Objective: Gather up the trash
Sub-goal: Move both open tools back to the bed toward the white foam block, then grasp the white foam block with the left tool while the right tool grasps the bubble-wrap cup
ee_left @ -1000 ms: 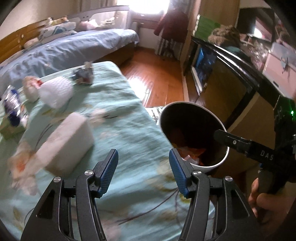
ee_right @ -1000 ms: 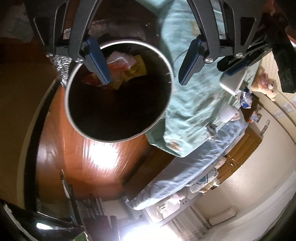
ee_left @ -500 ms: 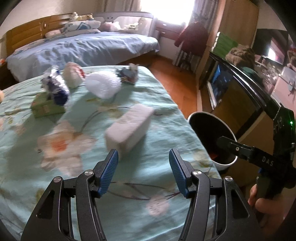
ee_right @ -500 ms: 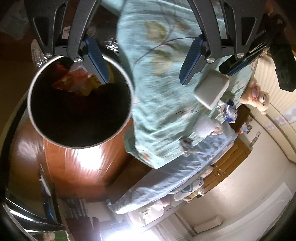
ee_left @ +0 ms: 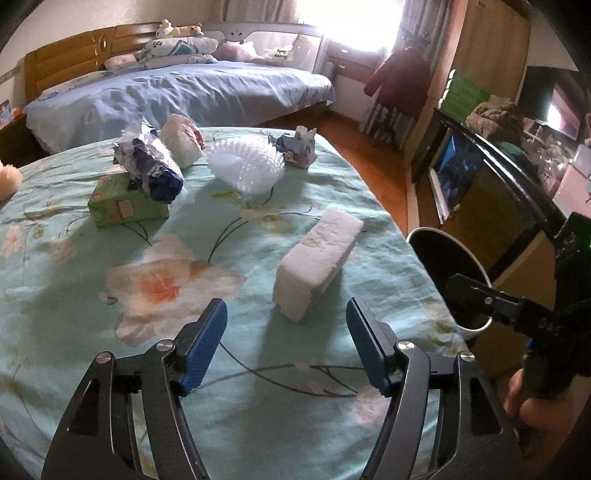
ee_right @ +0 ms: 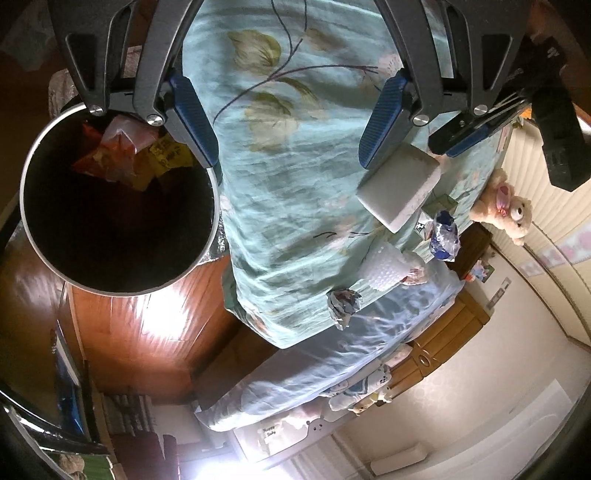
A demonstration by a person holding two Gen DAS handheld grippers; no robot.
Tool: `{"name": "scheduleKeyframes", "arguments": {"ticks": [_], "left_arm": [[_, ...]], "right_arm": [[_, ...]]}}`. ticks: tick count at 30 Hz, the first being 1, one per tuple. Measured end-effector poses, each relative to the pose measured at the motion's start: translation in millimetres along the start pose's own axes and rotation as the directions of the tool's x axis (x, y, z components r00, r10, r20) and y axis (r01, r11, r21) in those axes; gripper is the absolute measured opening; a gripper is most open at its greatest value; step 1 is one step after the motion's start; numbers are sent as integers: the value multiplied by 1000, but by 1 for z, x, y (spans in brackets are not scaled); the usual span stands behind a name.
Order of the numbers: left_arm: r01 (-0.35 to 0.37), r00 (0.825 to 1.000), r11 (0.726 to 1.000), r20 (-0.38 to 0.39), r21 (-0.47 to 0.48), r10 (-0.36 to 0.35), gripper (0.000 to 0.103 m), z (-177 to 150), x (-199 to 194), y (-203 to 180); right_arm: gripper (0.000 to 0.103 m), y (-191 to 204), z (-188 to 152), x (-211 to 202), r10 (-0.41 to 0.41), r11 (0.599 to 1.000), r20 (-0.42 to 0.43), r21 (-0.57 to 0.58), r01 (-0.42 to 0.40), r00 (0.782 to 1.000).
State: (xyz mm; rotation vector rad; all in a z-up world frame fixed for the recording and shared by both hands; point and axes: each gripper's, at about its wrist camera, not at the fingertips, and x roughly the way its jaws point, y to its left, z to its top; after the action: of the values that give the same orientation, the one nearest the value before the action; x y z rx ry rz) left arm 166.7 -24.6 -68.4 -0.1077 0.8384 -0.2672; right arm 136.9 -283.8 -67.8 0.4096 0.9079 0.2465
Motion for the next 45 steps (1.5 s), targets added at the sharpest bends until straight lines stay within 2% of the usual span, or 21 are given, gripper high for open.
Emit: {"name": "scheduleKeyframes", "arguments": {"ticks": [5, 7, 9, 11, 16, 20, 25, 30, 37, 40, 43, 45], "left_arm": [[11, 1000, 999, -14, 34, -10, 68, 6, 18, 0], [16, 1000, 999, -20, 46, -15, 64, 7, 24, -1], [34, 999, 998, -39, 48, -33, 44, 8, 30, -2], [61, 997, 997, -52, 42, -59, 30, 8, 32, -1], [33, 999, 998, -12, 47, -32, 29, 2, 20, 3], [-3, 1000, 999, 0, -32, 3, 29, -3, 8, 32], [-57, 998, 987, 28, -152, 62, 29, -10, -12, 75], [-124, 990, 971, 34, -204, 134, 29, -11, -15, 101], [-136, 990, 963, 8, -232, 142, 31, -6, -2, 111], [-132, 991, 965, -1, -228, 135, 36, -3, 3, 111], [-135, 990, 966, 2, -221, 139, 37, -4, 3, 108], [-145, 989, 968, 3, -203, 149, 37, -3, 4, 105]], "right_arm": [[80, 1, 1, 5, -5, 1000, -6, 6, 5, 1000], [80, 1, 2, 7, -6, 1000, -8, 9, 6, 1000], [80, 2, 3, 10, -9, 1000, -11, 11, 9, 1000], [80, 3, 4, 13, -12, 1000, -12, 11, 12, 1000], [80, 13, 9, 26, -6, 1000, -24, 3, 6, 1000], [80, 31, 13, 42, 12, 999, -39, -32, -13, 999], [80, 63, 24, 70, 49, 994, -59, -92, -55, 997], [79, 92, 35, 98, 69, 985, -70, -156, -79, 995], [78, 110, 55, 135, 47, 980, -82, -191, -62, 996], [78, 114, 65, 145, 47, 979, -71, -194, -60, 996], [70, 114, 71, 153, 34, 979, -62, -197, -46, 997], [50, 113, 73, 159, 26, 981, -62, -192, -37, 998]]}}
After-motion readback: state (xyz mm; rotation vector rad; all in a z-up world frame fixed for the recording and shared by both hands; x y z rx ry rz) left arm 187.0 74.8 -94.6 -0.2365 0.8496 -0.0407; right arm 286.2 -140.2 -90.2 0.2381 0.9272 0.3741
